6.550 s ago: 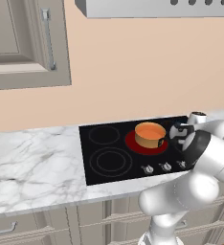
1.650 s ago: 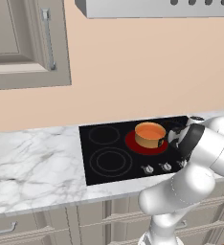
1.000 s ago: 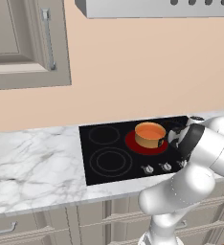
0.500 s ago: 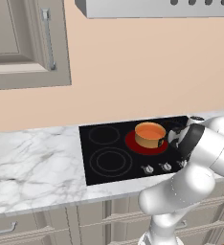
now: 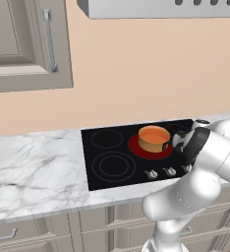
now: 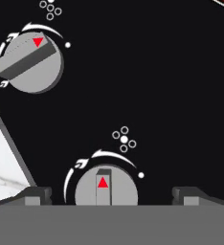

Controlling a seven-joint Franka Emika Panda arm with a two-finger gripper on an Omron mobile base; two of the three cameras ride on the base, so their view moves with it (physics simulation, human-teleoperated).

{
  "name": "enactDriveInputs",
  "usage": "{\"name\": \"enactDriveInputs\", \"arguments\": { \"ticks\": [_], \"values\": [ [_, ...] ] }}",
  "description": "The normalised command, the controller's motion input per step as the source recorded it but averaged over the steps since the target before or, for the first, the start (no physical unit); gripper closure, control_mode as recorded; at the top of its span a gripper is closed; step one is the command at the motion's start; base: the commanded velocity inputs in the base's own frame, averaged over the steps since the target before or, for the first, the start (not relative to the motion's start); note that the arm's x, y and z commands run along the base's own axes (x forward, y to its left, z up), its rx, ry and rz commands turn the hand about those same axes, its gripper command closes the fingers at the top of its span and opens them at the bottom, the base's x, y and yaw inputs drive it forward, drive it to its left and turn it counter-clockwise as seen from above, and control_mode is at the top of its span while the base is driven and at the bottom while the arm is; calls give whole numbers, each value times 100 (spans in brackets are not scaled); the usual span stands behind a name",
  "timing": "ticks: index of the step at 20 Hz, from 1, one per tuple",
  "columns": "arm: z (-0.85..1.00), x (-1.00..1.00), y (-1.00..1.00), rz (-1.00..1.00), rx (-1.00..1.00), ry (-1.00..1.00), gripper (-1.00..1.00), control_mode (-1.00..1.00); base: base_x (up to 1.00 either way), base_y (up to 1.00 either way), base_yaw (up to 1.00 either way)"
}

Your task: Wait until the marinara sauce is simmered to a deep red color and then turn off the stove.

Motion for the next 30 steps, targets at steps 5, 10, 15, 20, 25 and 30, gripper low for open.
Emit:
{"name": "enactDriveInputs", "arguments": {
  "ticks": [5,10,15,20,25,30],
  "values": [
    [0,0,0,0,0,0,-100,-100,0,0,0],
    [0,0,0,0,0,0,-100,-100,0,0,0],
    [0,0,0,0,0,0,-100,-100,0,0,0],
    [0,0,0,0,0,0,-100,-100,0,0,0],
    [0,0,0,0,0,0,-100,-100,0,0,0],
    [0,0,0,0,0,0,-100,-100,0,0,0]
  ]
}}
